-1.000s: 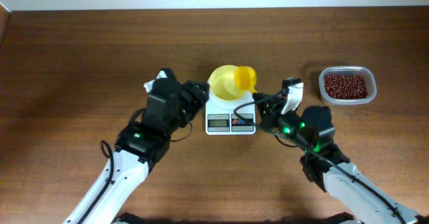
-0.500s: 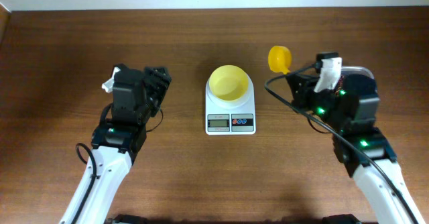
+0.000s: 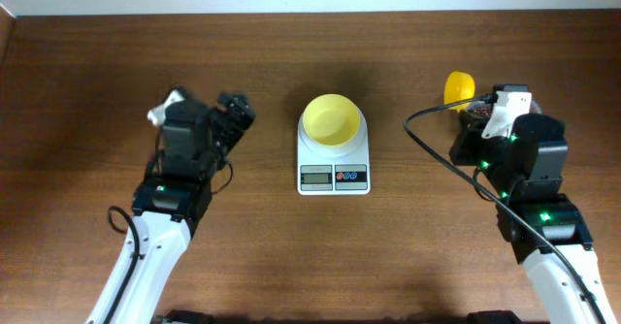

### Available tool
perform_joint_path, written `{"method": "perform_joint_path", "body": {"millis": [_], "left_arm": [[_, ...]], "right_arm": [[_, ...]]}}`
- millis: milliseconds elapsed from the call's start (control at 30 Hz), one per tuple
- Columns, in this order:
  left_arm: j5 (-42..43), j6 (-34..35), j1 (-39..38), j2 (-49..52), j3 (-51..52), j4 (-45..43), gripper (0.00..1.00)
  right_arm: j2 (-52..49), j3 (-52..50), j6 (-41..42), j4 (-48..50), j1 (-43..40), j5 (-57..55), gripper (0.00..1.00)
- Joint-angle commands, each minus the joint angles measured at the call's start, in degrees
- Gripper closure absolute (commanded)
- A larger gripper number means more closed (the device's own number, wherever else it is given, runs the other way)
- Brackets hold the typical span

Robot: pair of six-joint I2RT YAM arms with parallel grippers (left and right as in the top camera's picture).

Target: Scoop item into bowl and weigh 50g on scale

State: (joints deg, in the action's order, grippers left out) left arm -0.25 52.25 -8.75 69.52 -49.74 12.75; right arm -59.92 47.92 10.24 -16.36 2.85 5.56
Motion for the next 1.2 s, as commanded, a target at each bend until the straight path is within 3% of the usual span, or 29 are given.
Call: {"method": "perform_joint_path", "body": {"millis": [0, 133, 233, 500, 533, 567, 600, 633, 767, 933, 1167], "left_arm": [[5.4, -27.17, 0.31, -0.87, -4.72, 2.93, 0.01], [5.42, -41.9, 0.31, -0.87, -16.52, 18.14, 0.01], [6.69, -48.35, 0.28, -0.87, -22.1, 25.83, 0.01], [11.17, -48.92, 0.28, -0.76, -23.23, 29.11, 0.02], [11.69, -48.89, 0.28, -0.76, -23.23, 28.94, 0.48], [11.74, -48.87, 0.28, -0.74, -23.21, 28.98, 0.68], [12.9, -48.87, 0.28, -0.57, -23.17, 29.2, 0.95], [14.69, -48.87, 0.28, -0.2, -23.06, 29.68, 1.0], [20.17, -48.85, -1.07, 1.51, -20.76, 30.25, 1.0], [20.06, -48.87, -9.35, 6.23, -18.49, 28.96, 1.0], [2.8, -48.87, -24.3, 17.09, -18.49, 26.27, 1.0]], "right_arm": [[0.31, 2.51, -0.79, -1.31, -2.29, -1.73, 0.96], [0.26, 3.54, -0.81, -3.87, -3.34, -1.7, 0.96], [0.26, 3.54, -0.79, -3.82, -3.34, -1.29, 0.96], [0.2, 3.54, -0.81, -3.85, -3.34, -1.31, 0.96], [0.2, 3.54, -0.81, -3.87, -3.34, -1.31, 0.96], [0.2, 3.54, -0.81, -3.87, -3.34, -1.31, 0.96], [0.2, 3.54, -0.81, -3.85, -3.34, -1.29, 0.96], [0.2, 3.54, -0.81, -3.82, -3.34, -1.31, 0.96], [0.15, 3.54, -0.81, -3.82, -3.34, -1.29, 0.96], [-0.46, 3.54, -0.79, -3.8, -3.34, -1.29, 0.96], [-2.01, 3.52, -0.79, -3.82, -3.34, -1.31, 0.96]]}}
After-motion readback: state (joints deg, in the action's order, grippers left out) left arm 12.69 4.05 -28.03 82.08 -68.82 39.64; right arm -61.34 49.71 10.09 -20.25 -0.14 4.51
